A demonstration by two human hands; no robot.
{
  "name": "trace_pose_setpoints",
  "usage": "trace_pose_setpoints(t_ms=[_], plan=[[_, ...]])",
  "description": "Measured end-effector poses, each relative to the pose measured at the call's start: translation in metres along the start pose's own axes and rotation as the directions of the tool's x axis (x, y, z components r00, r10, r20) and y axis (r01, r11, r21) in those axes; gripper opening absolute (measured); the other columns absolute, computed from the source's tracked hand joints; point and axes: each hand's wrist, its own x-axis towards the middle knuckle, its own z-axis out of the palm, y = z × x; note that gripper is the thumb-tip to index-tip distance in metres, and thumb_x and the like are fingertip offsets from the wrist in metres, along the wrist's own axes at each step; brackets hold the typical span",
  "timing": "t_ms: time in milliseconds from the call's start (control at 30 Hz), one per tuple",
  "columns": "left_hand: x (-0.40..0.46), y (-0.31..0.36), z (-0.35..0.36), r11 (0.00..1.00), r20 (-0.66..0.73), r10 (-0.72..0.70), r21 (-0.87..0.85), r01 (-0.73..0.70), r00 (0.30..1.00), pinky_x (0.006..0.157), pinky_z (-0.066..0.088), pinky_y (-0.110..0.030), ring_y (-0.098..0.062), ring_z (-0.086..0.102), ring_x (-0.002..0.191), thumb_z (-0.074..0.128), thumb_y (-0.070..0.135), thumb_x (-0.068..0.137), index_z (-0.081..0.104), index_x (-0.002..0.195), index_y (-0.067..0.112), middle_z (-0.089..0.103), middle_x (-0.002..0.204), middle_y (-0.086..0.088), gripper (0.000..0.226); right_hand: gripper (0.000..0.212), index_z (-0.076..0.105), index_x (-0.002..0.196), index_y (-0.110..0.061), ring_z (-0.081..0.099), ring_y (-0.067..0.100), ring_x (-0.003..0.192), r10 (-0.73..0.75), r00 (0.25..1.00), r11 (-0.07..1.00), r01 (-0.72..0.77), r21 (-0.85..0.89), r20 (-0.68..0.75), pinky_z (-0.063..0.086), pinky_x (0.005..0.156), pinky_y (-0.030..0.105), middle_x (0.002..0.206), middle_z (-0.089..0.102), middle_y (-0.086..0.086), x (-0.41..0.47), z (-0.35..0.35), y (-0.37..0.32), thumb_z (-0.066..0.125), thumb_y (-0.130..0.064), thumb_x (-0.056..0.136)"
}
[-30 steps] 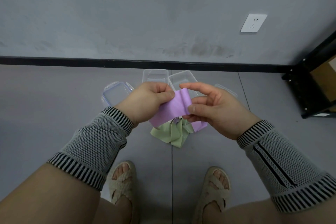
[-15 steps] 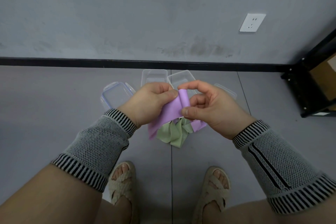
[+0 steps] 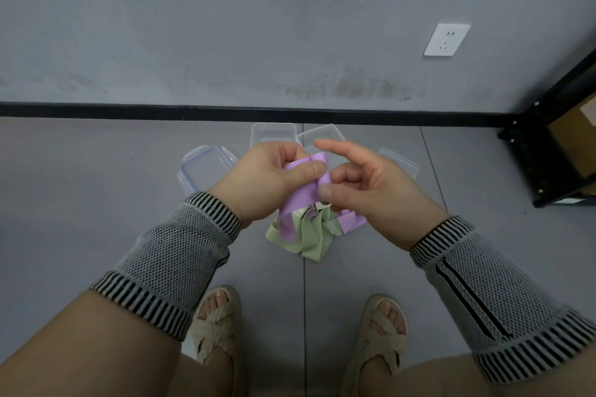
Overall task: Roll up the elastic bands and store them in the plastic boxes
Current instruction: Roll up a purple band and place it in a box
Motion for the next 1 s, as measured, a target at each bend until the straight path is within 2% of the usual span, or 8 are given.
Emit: trace_pose_setpoints(t_ms=[133, 300, 400, 500, 667, 833, 933, 1000], plan=[[-0.001, 0.0, -0.001, 1.0, 0.021, 0.011, 0.003, -0.011, 1.0, 0.049, 0.041, -0.014, -0.003, 0.051, 0.051, 0.061, 0.018, 0.089, 0.063, 0.079, 0.007, 0.06, 0.062, 0.003, 0.015, 0.048, 0.052, 0.126, -0.03, 0.062, 0.013, 0.068, -0.003, 1.0, 1.0, 0.003, 0.007, 0.0, 0.052, 0.076, 0.042, 0.073, 0.067, 0.0, -0.001, -0.001, 0.0, 0.058, 0.0, 0.088], [0.001, -0.003, 0.001, 1.0, -0.056, 0.014, -0.024, -0.015, 0.998, 0.053, 0.049, -0.022, -0.012, 0.061, 0.061, 0.068, 0.017, 0.084, 0.066, 0.091, 0.013, 0.068, 0.077, -0.01, 0.008, 0.043, 0.059, 0.115, -0.027, 0.063, 0.015, 0.066, -0.018, 0.997, 1.0, 0.018, -0.004, -0.072, 0.056, 0.064, 0.029, 0.072, 0.068, 0.004, 0.001, 0.0, 0.002, 0.062, 0.004, 0.085], [0.0, -0.002, 0.003, 0.999, -0.132, 0.05, 0.02, -0.047, 0.99, 0.043, 0.043, -0.019, -0.009, 0.055, 0.048, 0.072, 0.019, 0.08, 0.063, 0.093, 0.019, 0.065, 0.077, -0.018, 0.015, 0.041, 0.06, 0.112, -0.027, 0.062, 0.014, 0.063, -0.023, 0.995, 1.0, 0.021, -0.022, -0.093, 0.056, 0.061, 0.03, 0.071, 0.067, 0.005, 0.001, 0.001, 0.0, 0.064, 0.003, 0.083], [-0.002, 0.001, 0.006, 0.997, -0.187, 0.074, 0.039, -0.068, 0.98, 0.034, 0.033, -0.009, -0.001, 0.05, 0.043, 0.073, 0.02, 0.08, 0.063, 0.086, 0.021, 0.068, 0.079, -0.012, 0.012, 0.04, 0.058, 0.109, -0.025, 0.061, 0.009, 0.056, -0.007, 0.992, 0.999, 0.001, -0.048, -0.123, 0.054, 0.054, 0.025, 0.073, 0.064, 0.011, 0.002, 0.004, -0.001, 0.068, 0.002, 0.081], [-0.003, 0.002, 0.008, 0.997, -0.174, 0.077, -0.001, -0.078, 0.982, 0.032, 0.034, -0.012, -0.002, 0.052, 0.042, 0.072, 0.014, 0.081, 0.064, 0.083, 0.018, 0.069, 0.077, -0.012, 0.009, 0.04, 0.057, 0.102, -0.027, 0.059, 0.014, 0.058, 0.022, 0.984, 0.995, -0.04, -0.097, -0.176, 0.055, 0.056, 0.029, 0.072, 0.061, 0.009, 0.005, 0.005, 0.001, 0.076, -0.005, 0.075], [-0.002, 0.002, 0.009, 0.996, -0.157, 0.085, 0.019, -0.083, 0.984, 0.033, 0.032, -0.009, 0.0, 0.051, 0.04, 0.071, 0.012, 0.081, 0.065, 0.086, 0.013, 0.069, 0.076, -0.012, 0.007, 0.033, 0.061, 0.098, -0.022, 0.057, 0.013, 0.054, 0.032, 0.982, 0.993, -0.053, -0.106, -0.187, 0.052, 0.053, 0.025, 0.068, 0.06, 0.006, 0.004, 0.006, 0.001, 0.077, -0.006, 0.074], [-0.002, 0.002, 0.006, 0.998, -0.136, 0.054, -0.027, -0.059, 0.989, 0.033, 0.04, -0.016, -0.011, 0.059, 0.046, 0.069, 0.011, 0.083, 0.064, 0.086, 0.011, 0.068, 0.074, -0.011, 0.006, 0.026, 0.065, 0.102, -0.017, 0.058, 0.014, 0.057, 0.066, 0.985, 0.998, -0.067, -0.002, -0.158, 0.053, 0.057, 0.032, 0.072, 0.062, 0.013, 0.005, 0.005, 0.002, 0.073, -0.007, 0.079], [-0.001, 0.001, 0.004, 0.997, -0.128, 0.042, -0.054, -0.049, 0.991, 0.031, 0.044, -0.027, -0.025, 0.059, 0.047, 0.068, 0.013, 0.084, 0.063, 0.085, 0.013, 0.068, 0.074, -0.011, 0.005, 0.023, 0.068, 0.105, -0.018, 0.059, 0.026, 0.071, 0.095, 0.989, 0.992, -0.085, 0.095, -0.113, 0.053, 0.073, 0.047, 0.088, 0.064, 0.029, 0.005, 0.004, 0.002, 0.067, -0.009, 0.084]])
